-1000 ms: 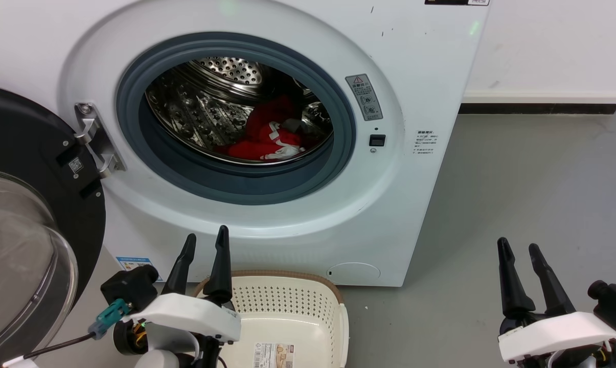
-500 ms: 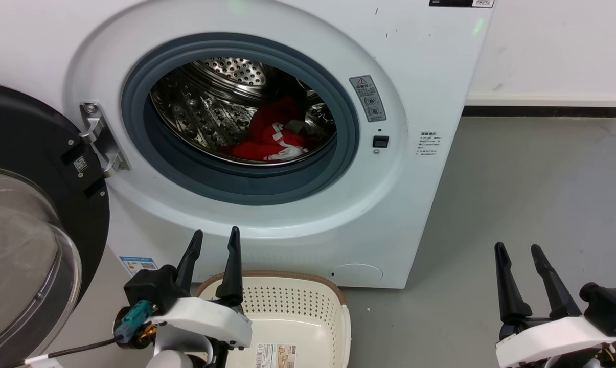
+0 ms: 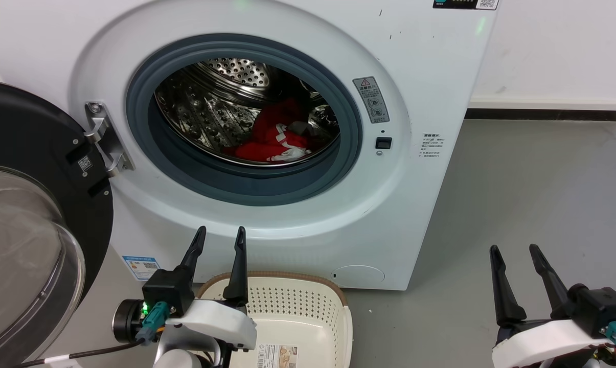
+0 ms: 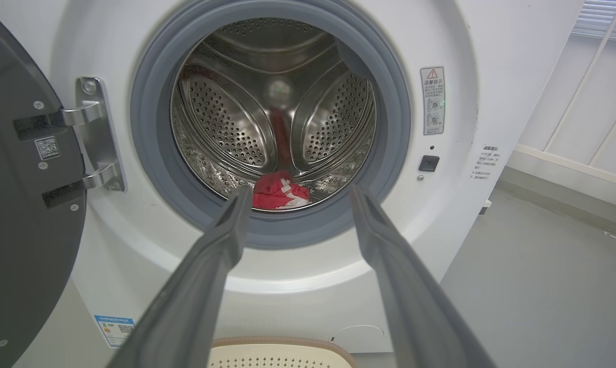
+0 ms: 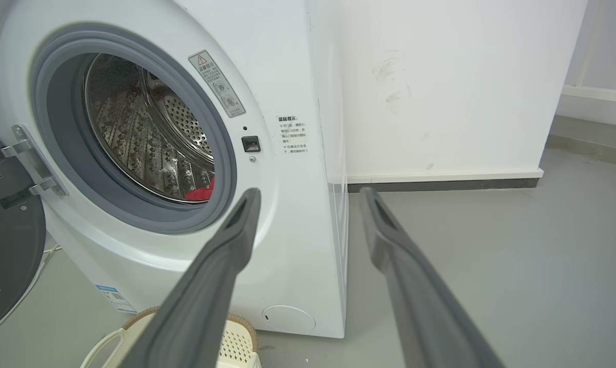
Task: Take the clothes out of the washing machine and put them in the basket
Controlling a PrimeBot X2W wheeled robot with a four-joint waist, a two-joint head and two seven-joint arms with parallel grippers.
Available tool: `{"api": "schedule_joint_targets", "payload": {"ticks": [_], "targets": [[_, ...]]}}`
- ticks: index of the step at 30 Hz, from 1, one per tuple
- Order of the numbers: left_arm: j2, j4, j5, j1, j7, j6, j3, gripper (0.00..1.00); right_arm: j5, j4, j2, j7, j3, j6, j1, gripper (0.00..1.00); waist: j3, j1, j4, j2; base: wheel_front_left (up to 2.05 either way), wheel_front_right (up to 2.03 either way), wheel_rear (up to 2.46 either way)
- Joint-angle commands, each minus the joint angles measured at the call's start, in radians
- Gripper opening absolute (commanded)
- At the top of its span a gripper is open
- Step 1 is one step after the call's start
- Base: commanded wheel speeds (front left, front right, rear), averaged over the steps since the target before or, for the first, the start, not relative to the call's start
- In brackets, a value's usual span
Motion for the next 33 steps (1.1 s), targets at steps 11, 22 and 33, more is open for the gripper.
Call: {"api": "schedule_joint_targets", "payload": {"ticks": [11, 22, 33], "targets": [[0.007, 0.009, 0.093, -0.008, -0.029, 0.029, -0.008, 1.0, -0.104, -0.009, 0.001, -0.018, -0.01, 0.0, 0.012, 1.0, -0.003, 0.0, 0.008, 0.0, 0.0, 0.0, 0.0], [0.003, 0.039, 0.141, -0.007, -0.049, 0.031, 0.006, 1.0, -0.191, -0.04, 0.001, 0.001, -0.023, 0.0, 0.034, 1.0, -0.005, 0.0, 0.013, 0.0, 0.0, 0.0, 0.0], [-0.004, 0.067, 0.149, -0.01, -0.061, 0.017, 0.021, 1.0, -0.207, -0.049, 0.001, 0.026, -0.03, 0.0, 0.047, 1.0, -0.003, 0.0, 0.013, 0.0, 0.0, 0.0, 0.0]]}}
